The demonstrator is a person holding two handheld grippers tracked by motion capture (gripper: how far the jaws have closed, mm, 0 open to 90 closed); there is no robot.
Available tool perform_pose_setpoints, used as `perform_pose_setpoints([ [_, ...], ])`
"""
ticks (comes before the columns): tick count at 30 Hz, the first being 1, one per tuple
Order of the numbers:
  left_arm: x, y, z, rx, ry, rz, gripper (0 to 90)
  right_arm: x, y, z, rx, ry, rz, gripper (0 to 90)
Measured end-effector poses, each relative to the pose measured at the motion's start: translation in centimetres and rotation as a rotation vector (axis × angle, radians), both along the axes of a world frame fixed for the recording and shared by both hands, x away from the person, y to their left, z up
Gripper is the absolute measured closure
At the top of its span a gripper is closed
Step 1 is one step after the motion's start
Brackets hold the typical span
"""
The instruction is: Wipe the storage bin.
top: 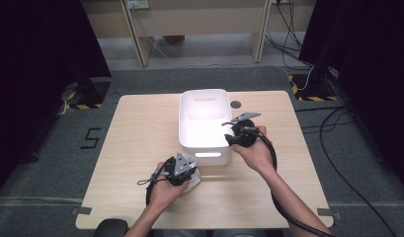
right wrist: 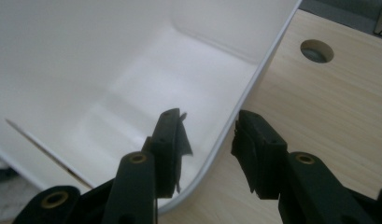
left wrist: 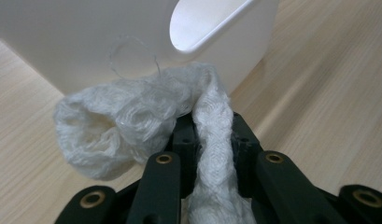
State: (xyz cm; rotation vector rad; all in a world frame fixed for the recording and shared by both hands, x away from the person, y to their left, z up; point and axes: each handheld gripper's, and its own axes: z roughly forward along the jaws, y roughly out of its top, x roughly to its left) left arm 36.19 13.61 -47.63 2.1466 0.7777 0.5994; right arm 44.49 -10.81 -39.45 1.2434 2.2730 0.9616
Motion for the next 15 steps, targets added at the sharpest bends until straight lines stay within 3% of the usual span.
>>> perform_pose_setpoints([
  [3,0.02,-0.02,-0.02,-0.005,0.002,0.003,76.7,-0.21,0.24,0.09,-0.018,-0.015,-0.013,63.2],
  [9,0.0,-0.01,0.01,0.004,0.001,0.001,76.6,-0.12,0.11,0.23,-0.014,-0.001,-0.014,62.2],
  [15,-0.4,0.04,0.18,-0.008,-0.004,-0.001,76.4,-0.19,-0.21,0.82,0.021,0.009,-0.016,59.0],
])
